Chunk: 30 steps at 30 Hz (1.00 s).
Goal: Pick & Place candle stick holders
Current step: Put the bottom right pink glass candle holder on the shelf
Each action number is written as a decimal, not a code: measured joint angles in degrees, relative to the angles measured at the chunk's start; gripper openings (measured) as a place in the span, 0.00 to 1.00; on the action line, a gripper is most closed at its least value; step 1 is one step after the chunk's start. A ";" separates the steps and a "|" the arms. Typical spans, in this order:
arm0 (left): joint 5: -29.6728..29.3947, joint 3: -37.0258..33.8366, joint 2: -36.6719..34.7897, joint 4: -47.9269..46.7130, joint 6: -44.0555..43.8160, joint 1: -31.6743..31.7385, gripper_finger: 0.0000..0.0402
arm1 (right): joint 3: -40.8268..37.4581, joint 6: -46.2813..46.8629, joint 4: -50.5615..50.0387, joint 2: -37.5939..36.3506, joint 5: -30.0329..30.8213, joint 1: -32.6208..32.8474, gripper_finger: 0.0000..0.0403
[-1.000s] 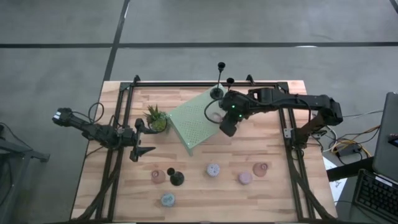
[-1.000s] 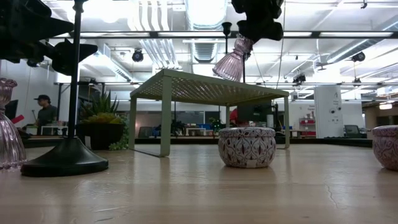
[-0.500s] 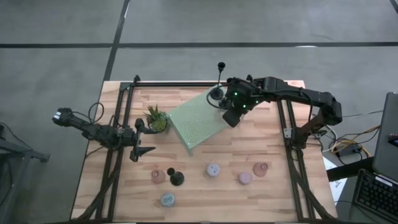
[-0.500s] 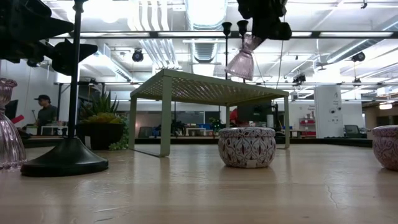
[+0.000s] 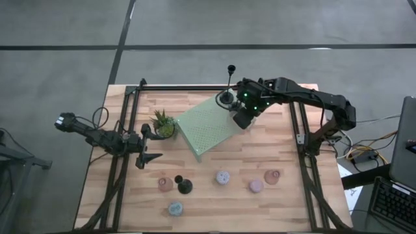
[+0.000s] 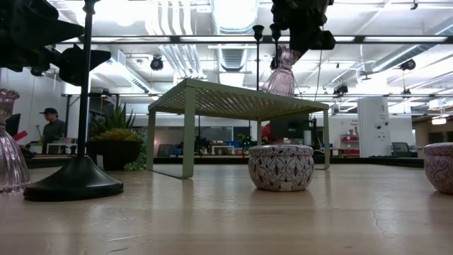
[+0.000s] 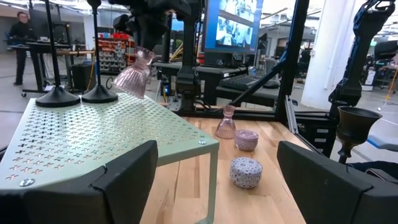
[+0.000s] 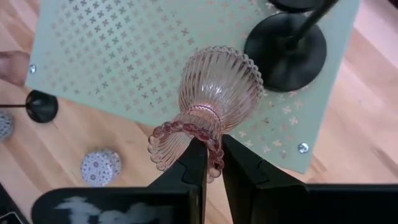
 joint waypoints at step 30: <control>0.00 0.01 0.00 0.01 -0.01 -0.01 0.83 | -0.11 -2.82 3.87 1.44 -0.03 0.07 0.29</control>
